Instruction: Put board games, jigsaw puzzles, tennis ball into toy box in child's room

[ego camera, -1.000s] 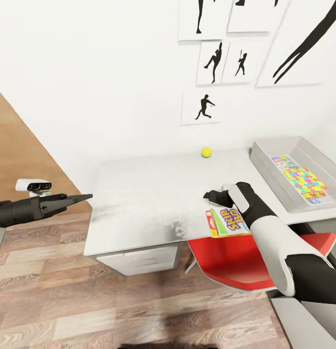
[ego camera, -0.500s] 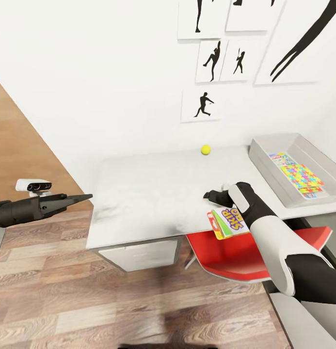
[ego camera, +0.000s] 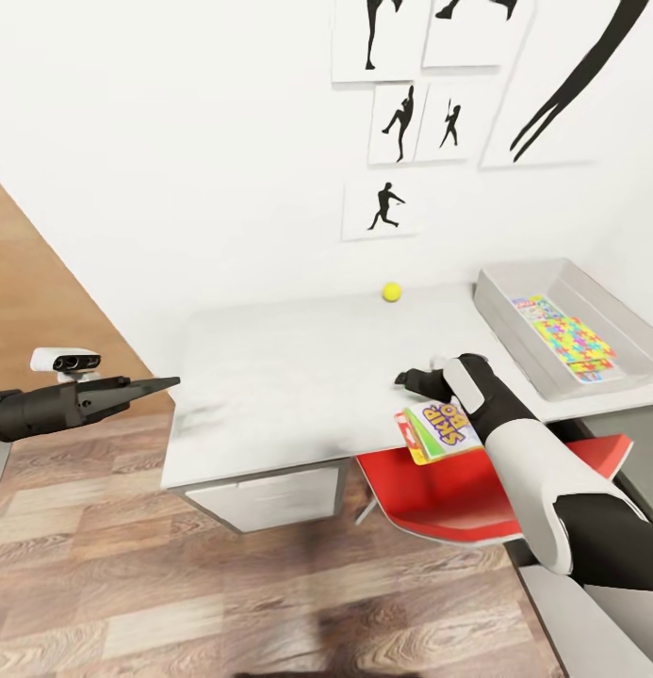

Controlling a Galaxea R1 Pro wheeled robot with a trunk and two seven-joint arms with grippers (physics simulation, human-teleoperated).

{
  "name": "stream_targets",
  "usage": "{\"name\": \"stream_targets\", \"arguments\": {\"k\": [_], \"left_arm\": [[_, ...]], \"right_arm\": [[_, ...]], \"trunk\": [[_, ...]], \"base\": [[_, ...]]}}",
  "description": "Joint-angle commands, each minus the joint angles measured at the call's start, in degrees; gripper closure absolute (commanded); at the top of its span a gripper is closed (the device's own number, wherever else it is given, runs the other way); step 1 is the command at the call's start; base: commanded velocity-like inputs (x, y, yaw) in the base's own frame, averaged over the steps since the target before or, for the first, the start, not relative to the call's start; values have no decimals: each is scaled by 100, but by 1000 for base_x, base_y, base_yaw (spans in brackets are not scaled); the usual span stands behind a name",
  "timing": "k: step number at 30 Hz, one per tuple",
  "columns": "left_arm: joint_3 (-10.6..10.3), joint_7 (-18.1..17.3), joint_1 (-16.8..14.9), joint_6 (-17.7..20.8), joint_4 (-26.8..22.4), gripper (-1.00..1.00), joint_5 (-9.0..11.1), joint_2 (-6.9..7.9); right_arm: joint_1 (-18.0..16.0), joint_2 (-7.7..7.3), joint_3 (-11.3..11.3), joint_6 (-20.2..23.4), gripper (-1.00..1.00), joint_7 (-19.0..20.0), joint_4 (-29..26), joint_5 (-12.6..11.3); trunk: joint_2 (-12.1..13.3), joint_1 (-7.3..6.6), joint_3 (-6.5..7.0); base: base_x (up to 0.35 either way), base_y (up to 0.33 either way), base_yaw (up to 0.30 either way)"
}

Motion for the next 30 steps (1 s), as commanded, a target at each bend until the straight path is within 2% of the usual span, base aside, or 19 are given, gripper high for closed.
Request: {"name": "stream_targets", "arguments": {"k": [1, 11, 15, 21, 26, 30], "left_arm": [[0, -21, -2, 61, -2, -100, -3, 3], [0, -21, -2, 61, -2, -100, -3, 1], [0, -21, -2, 61, -2, -100, -3, -6], [0, -21, -2, 61, -2, -100, -3, -9], [0, -21, -2, 61, -2, -100, -3, -4], [0, -21, -2, 61, -2, -100, -3, 6]], "right_arm": [[-4, -2, 40, -22, -100, -49, -5, -54], [-10, 16, 34, -137, -100, -47, -15, -61], [-42, 35, 24, -144, -100, -42, -219, -96], [-470, 136, 14, -140, -100, -23, -416, -135], [-832, 298, -3, -111, -100, 3, -469, -141], [-932, 330, -7, -63, -100, 13, -697, -151]], "trunk": [[-10, 4, -1], [-10, 4, 80], [-10, 4, 112], [-10, 4, 161], [-10, 4, 201], [-10, 4, 234]], "base": [[0, 0, -157], [0, 0, -167], [0, 0, -174], [0, 0, -174], [0, 0, -174], [0, 0, -174]]}}
